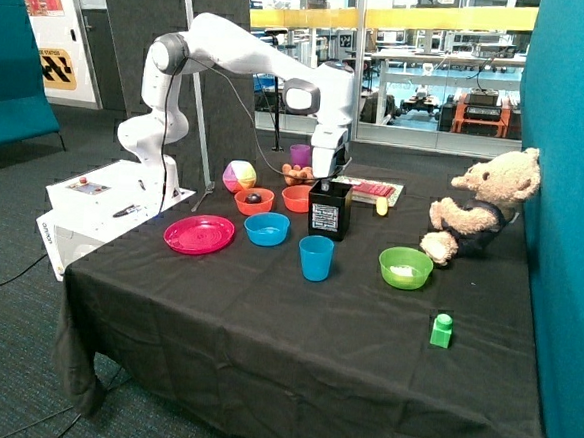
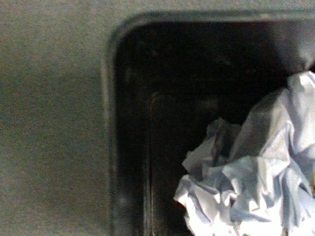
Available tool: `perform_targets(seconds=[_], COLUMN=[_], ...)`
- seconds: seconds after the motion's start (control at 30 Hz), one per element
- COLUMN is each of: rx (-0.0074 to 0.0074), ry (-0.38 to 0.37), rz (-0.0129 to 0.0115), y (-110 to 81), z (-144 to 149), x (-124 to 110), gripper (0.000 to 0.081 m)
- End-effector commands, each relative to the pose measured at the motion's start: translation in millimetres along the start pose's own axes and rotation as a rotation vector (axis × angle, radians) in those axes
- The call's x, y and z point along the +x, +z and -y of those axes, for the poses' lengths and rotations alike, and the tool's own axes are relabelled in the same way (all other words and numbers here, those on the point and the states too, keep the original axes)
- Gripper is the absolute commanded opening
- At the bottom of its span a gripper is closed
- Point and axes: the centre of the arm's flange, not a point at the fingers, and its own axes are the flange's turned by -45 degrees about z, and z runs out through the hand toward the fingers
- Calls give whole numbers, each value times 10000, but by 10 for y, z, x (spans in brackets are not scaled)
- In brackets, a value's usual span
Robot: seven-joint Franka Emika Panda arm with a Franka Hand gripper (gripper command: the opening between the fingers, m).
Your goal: Throw away the rubbish paper
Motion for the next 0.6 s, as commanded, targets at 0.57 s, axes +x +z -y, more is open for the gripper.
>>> perform_targets(seconds=[0.57], rx=[46], ry=[-83], rz=[182], y=[-344], z=[8], x=[-159], gripper=[0])
